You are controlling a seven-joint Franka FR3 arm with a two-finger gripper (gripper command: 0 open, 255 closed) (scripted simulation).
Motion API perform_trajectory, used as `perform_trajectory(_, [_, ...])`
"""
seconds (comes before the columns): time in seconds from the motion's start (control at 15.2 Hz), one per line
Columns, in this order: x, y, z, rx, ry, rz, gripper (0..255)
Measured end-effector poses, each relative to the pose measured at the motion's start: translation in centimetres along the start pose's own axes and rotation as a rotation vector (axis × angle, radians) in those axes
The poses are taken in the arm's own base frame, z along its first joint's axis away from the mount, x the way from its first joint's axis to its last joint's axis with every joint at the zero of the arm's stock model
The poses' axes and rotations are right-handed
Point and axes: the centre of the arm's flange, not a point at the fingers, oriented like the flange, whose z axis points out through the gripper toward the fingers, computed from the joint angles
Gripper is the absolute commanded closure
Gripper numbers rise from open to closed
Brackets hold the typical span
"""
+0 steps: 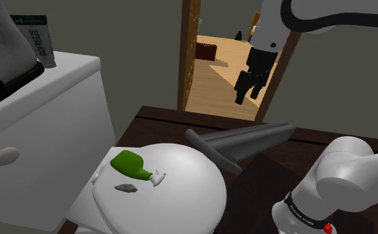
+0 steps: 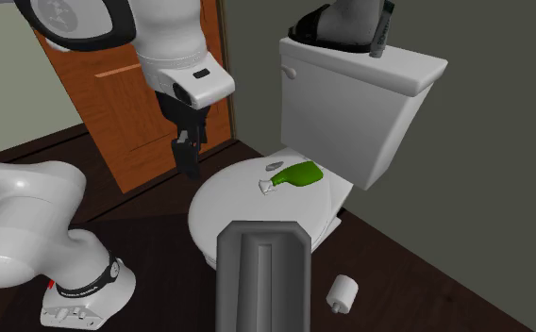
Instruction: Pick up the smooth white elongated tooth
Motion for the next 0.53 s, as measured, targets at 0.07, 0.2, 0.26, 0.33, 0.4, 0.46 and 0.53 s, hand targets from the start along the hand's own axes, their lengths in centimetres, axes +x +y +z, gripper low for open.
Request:
perform_trajectory(0.07, [0.0, 0.0, 0.0, 0.0, 0.0, 0.0, 0])
perform_trajectory(0.2, [0.9, -1.3, 0.7, -0.012, -0.006, -0.011, 0])
perform_trajectory(0.26, [1.6, -2.2, 1.3, -0.02, -0.01, -0.019, 0])
perform_trajectory(0.33, [2.1, -3.3, 2.0, -0.03, -0.015, -0.027, 0])
perform_trajectory(0.4, [2.9, -4.2, 2.6, -0.039, -0.019, -0.036, 0])
perform_trajectory(0.46, [3.5, -5.4, 3.3, -0.048, -0.024, -0.044, 0])
perform_trajectory(0.53, [4.1, -6.5, 4.1, -0.058, -0.029, -0.053, 0])
